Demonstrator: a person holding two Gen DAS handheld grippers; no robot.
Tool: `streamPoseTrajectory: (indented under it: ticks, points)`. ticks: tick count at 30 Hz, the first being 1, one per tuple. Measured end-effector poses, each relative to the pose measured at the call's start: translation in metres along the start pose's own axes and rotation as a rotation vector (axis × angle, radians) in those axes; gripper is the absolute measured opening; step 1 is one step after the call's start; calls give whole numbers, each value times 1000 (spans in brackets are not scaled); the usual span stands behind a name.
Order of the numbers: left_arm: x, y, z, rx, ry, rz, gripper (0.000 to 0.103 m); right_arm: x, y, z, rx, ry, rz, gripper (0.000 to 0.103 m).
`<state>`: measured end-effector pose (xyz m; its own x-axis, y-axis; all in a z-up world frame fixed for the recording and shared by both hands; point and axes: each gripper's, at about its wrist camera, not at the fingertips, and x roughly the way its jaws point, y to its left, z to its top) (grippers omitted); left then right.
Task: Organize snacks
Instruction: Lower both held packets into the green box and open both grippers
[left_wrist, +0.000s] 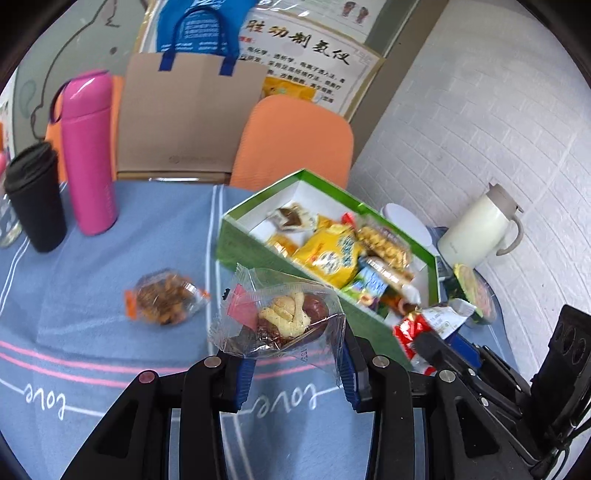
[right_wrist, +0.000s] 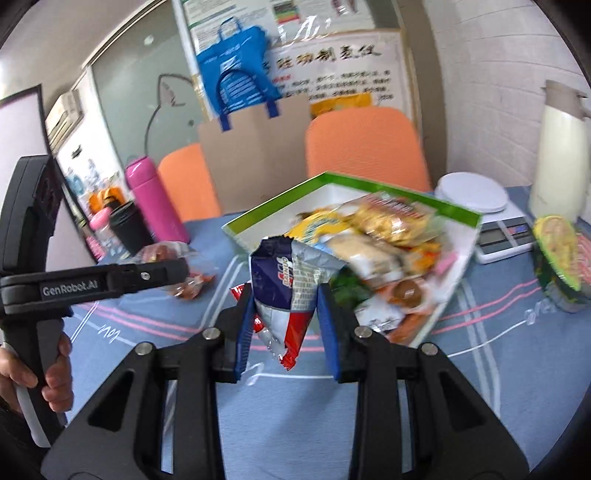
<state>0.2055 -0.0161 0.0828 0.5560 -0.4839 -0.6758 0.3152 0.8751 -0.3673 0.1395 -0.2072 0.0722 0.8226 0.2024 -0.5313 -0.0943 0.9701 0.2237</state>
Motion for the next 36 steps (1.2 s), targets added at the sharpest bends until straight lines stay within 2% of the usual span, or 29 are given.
streamPoseTrajectory:
  ticks: [9,17,18,19,20,21,22,24,27,36]
  points:
    - [21,-30,47,37,-11,-2,39,-5,-50,21,78,-54,-137,35]
    - [61,-50,70,76,18,18,41,23,-67,27,72,-33,-148,37]
    - [66,-49,70,76,19,23,42,27,-68,27,62,-21,-149,42]
    - [71,-48,71,77,24,31,50,32,-68,26,50,-1,-150,49]
    - [75,-46,70,73,30,46,72,35,-68,24,43,12,-151,64]
    - [78,-45,70,66,36,74,84,36,-68,21,35,8,-153,72]
    - [80,-43,67,62,29,95,90,36,-68,19,24,-1,-152,75]
    - [81,-38,63,69,10,98,90,39,-66,15,-1,2,-167,80]
    - [85,-29,59,44,33,105,90,44,-66,13,9,14,-172,86]
    - [76,-17,54,15,29,118,90,38,-62,18,28,5,-169,86]
